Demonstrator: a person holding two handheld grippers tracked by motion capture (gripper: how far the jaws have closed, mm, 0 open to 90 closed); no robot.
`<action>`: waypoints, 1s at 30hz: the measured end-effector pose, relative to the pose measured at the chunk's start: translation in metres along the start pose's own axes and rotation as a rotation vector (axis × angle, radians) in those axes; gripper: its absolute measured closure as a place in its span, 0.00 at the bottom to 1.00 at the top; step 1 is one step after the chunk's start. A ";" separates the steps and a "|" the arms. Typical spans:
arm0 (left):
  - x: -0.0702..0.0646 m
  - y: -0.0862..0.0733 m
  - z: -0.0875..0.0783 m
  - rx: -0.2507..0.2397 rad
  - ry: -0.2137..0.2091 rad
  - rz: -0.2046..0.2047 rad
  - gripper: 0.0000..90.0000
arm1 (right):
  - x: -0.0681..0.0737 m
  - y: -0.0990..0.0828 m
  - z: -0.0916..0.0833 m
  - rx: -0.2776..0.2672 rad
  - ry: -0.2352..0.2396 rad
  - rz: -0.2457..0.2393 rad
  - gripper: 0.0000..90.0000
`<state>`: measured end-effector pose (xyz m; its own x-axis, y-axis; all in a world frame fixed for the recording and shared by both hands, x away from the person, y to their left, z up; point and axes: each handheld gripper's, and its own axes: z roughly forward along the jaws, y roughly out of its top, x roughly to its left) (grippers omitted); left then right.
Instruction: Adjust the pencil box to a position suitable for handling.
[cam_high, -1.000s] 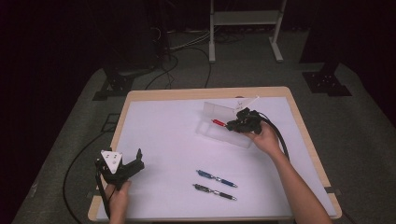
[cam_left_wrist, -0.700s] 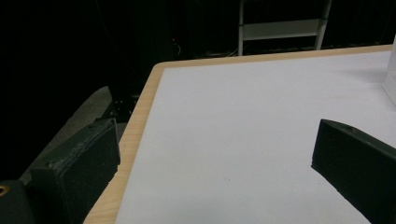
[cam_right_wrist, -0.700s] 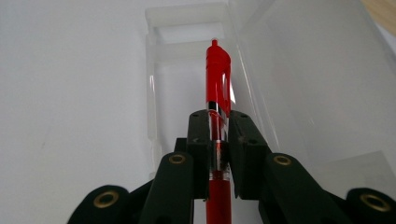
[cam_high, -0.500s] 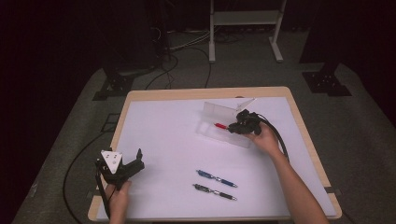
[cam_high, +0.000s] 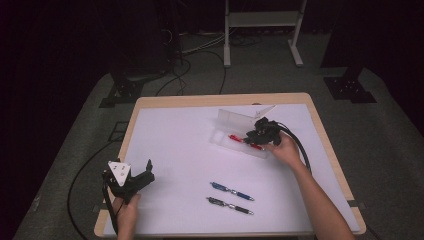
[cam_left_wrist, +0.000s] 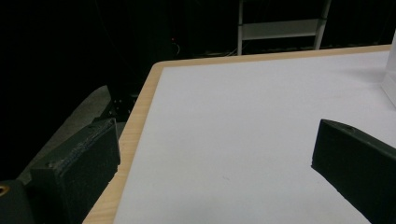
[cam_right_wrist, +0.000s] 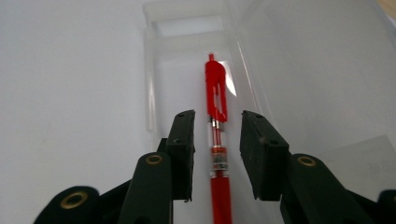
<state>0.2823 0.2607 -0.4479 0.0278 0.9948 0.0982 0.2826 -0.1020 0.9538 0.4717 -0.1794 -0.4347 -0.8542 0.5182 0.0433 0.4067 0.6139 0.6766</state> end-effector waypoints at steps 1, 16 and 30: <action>0.000 0.000 0.000 0.002 0.000 0.000 0.00 | 0.001 0.000 -0.002 -0.004 0.003 0.005 0.71; -0.002 0.000 0.000 0.002 0.000 0.010 0.00 | 0.037 -0.013 -0.034 -0.092 0.088 0.032 0.66; -0.001 0.000 -0.001 0.001 0.004 0.005 0.00 | 0.084 -0.024 -0.042 -0.120 0.139 0.004 0.61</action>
<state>0.2815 0.2599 -0.4477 0.0258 0.9943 0.1038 0.2832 -0.1068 0.9531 0.3760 -0.1759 -0.4163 -0.8926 0.4279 0.1421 0.3759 0.5322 0.7586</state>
